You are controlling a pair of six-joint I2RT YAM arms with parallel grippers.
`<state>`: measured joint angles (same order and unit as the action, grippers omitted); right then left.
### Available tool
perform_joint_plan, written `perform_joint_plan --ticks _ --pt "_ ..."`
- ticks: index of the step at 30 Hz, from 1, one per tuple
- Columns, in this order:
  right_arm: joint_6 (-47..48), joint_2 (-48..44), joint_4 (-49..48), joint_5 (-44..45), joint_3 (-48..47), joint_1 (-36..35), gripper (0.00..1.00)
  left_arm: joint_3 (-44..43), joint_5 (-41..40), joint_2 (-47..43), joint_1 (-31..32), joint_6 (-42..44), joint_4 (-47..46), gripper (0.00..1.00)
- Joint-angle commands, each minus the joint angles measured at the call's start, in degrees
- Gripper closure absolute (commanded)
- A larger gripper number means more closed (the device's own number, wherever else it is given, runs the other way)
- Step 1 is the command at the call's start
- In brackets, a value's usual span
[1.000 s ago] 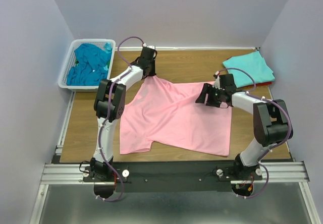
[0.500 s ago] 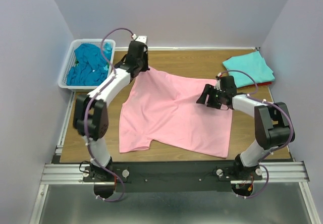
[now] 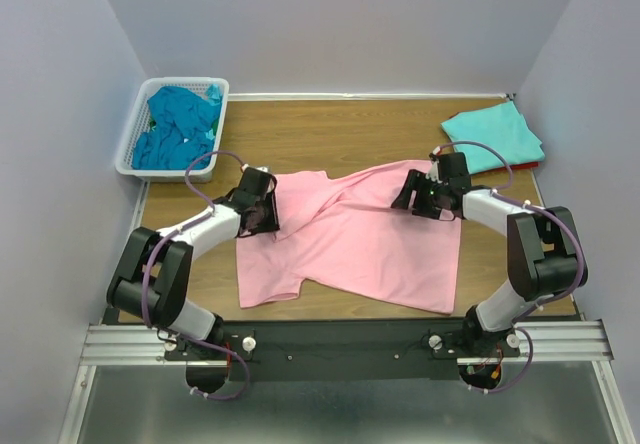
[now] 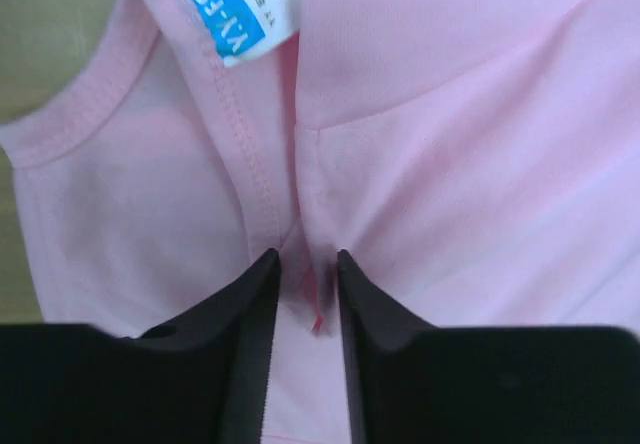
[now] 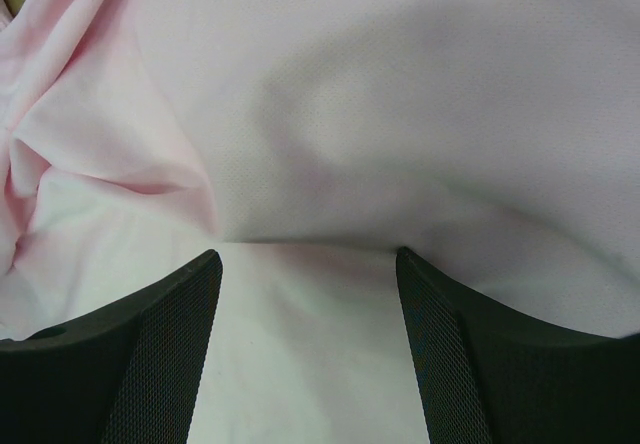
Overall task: Fold and stack the t-shirts
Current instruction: Flatten the tshirt out
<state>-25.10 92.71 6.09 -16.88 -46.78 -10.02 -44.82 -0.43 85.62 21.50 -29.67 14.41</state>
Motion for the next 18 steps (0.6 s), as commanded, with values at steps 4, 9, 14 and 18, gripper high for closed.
perform_joint_plan --ticks 4,9,14,18 --pt "1.90 1.77 6.22 -2.19 0.12 0.35 0.22 1.14 3.42 -7.40 0.83 -3.11 0.61 0.50" --pt "2.95 1.69 6.31 -2.36 0.11 0.27 0.22 -5.52 -5.26 -7.41 -0.05 -1.80 -0.61 0.50" --pt "3.22 2.21 6.31 -3.24 0.20 0.27 0.22 -15.02 -8.54 3.47 -2.07 1.89 0.35 0.53" --pt "3.66 2.22 6.30 -3.59 0.20 0.18 0.22 -23.71 -10.82 16.11 -2.25 2.95 1.92 0.60"
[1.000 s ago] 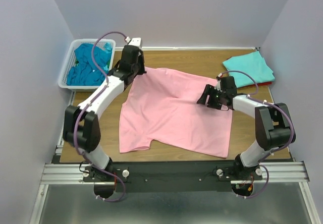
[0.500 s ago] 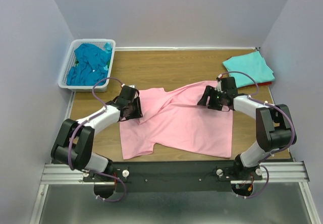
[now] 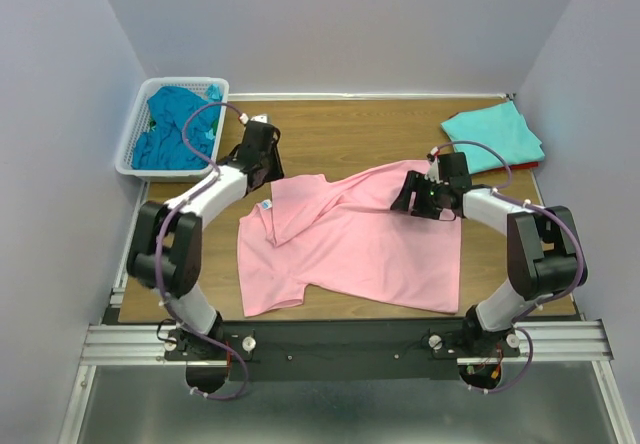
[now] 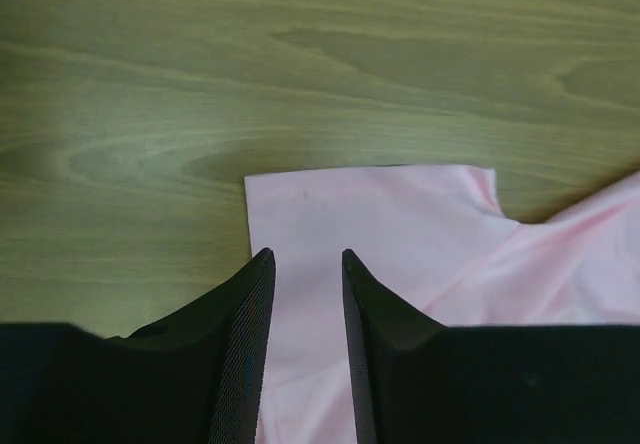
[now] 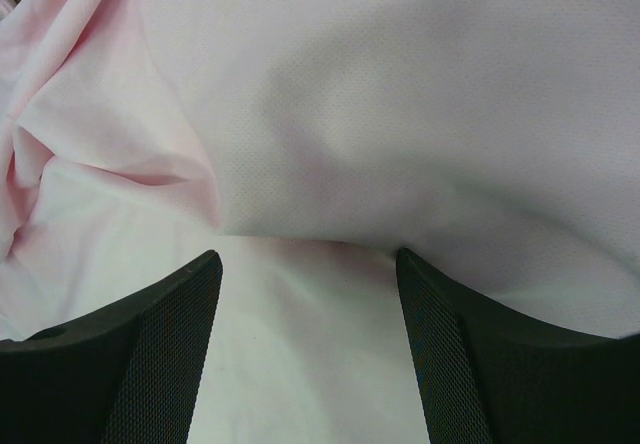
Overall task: Fold and stack the t-shirts
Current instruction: Flatten the tshirt out
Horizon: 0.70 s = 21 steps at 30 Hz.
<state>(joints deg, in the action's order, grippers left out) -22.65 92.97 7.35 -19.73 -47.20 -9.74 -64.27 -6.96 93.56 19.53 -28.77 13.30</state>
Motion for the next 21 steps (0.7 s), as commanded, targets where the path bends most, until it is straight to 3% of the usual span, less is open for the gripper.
perform_joint_plan --ticks 1,16,21 --pt "1.38 1.87 5.04 -0.75 0.62 -0.11 0.22 -5.59 -4.55 9.96 -0.28 2.06 3.74 0.60" --pt "2.44 3.89 4.86 -1.54 0.88 -0.02 0.22 -10.96 -7.45 22.01 -0.11 1.53 8.41 0.60" --pt "2.53 3.97 4.77 -1.63 0.97 -0.11 0.22 -11.31 -9.74 23.86 1.03 1.44 10.42 0.67"
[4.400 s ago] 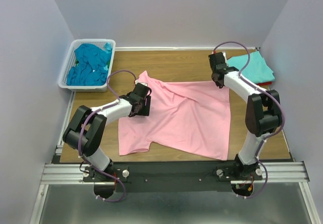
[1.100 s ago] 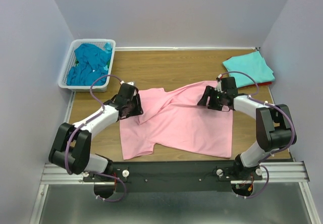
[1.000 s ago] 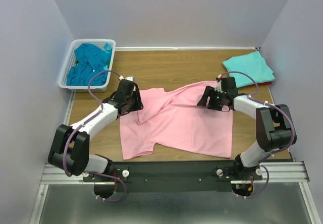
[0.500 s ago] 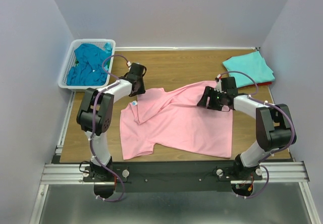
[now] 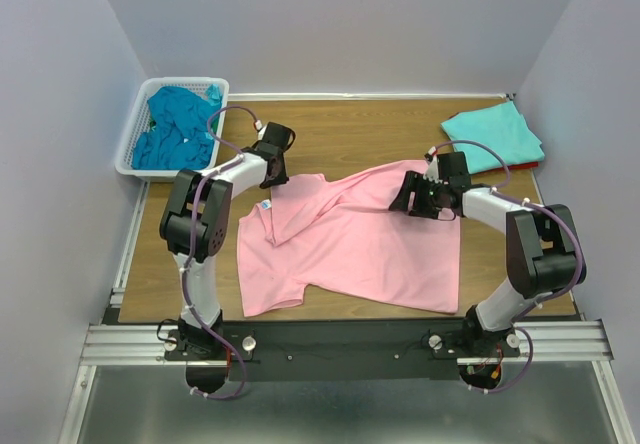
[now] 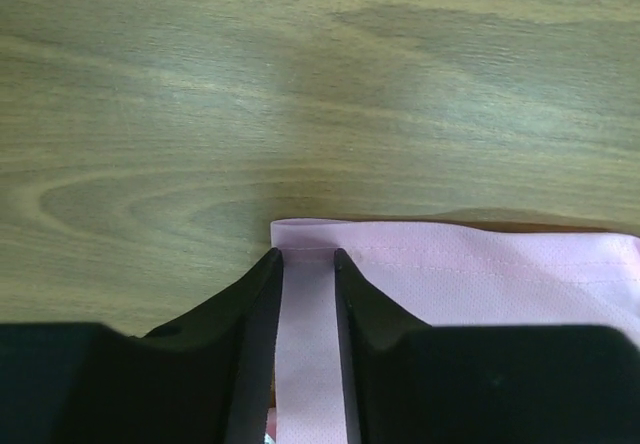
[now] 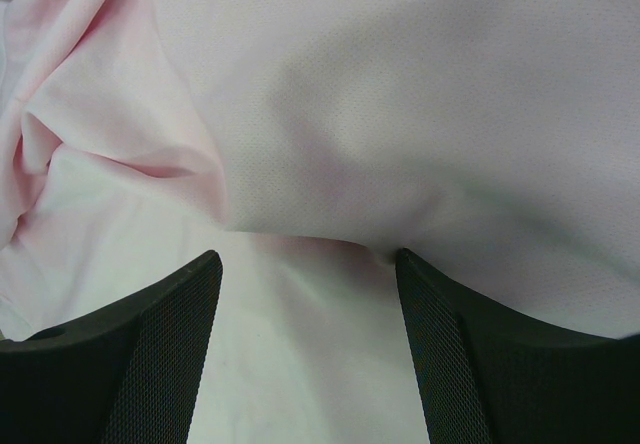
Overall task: Fold and stack the t-shirts
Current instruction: Flatten the tshirt out
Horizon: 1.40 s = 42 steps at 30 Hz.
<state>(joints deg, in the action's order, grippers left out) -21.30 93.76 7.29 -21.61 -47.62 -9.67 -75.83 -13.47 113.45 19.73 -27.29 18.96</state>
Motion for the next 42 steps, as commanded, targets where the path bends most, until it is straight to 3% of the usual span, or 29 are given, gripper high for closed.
perform_joint_plan --ticks 1,8,22,37,42 --pt "1.17 3.28 4.84 0.16 1.38 -0.17 0.22 -0.19 -3.66 4.41 1.01 -0.05 5.20 0.69" --pt "1.08 3.45 5.02 1.74 1.91 -0.09 0.22 -4.05 -5.59 6.96 1.46 0.39 7.93 1.00" --pt "1.35 4.15 6.16 2.88 2.09 -0.08 0.22 -32.42 -14.38 15.92 -1.09 9.53 10.14 1.00" --pt "0.73 2.40 7.04 2.79 0.51 -0.08 0.22 -47.47 -14.22 26.47 -2.59 22.27 -3.39 1.00" --pt "0.12 -0.67 7.04 6.13 -1.33 -0.08 0.22 -50.99 -11.41 28.06 -2.41 24.74 -4.80 0.90"
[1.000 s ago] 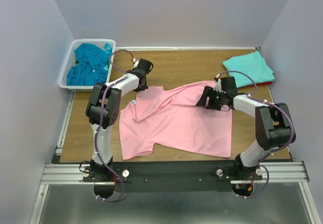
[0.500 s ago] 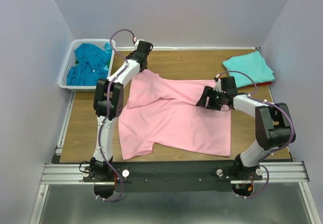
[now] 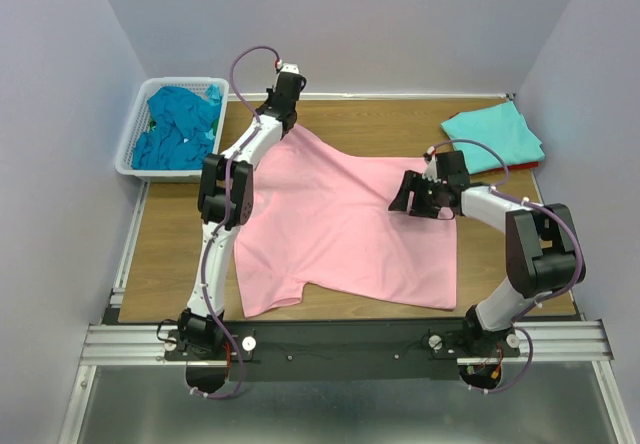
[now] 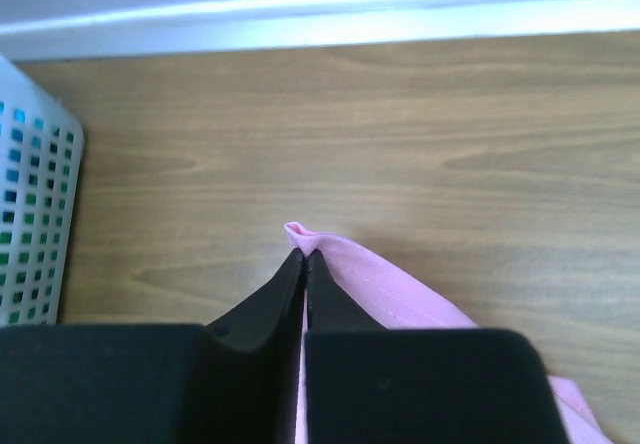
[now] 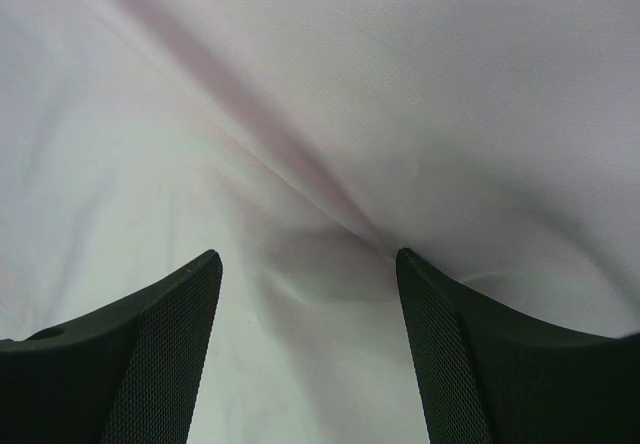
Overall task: Fold and stack the t-shirts
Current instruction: Flatten the tshirt out
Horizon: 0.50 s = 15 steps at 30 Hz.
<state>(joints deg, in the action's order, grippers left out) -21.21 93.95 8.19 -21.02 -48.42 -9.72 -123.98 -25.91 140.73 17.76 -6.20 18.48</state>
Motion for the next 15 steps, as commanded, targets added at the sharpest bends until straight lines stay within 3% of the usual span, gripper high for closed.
perform_joint_plan --ticks 1,6,8,13,15 --pt "0.12 -1.66 6.14 6.33 -1.23 -0.04 0.22 -2.84 1.56 0.17 -0.36 4.17 -5.46 0.87" --pt "-1.37 -2.72 6.14 13.79 -6.94 0.05 0.23 -1.35 4.11 -2.91 0.08 4.79 -11.09 0.67" --pt "-1.81 -1.06 6.14 17.23 -9.75 0.40 0.23 -1.70 4.64 -3.96 0.08 4.18 -11.80 0.54" --pt "-1.73 3.51 6.05 17.15 -15.64 2.33 0.25 2.17 4.91 -12.56 0.08 -0.04 -7.49 0.50" --pt "-1.12 6.66 6.05 16.54 -18.70 2.77 0.27 9.00 4.99 -18.17 0.08 -2.14 -6.62 0.49"
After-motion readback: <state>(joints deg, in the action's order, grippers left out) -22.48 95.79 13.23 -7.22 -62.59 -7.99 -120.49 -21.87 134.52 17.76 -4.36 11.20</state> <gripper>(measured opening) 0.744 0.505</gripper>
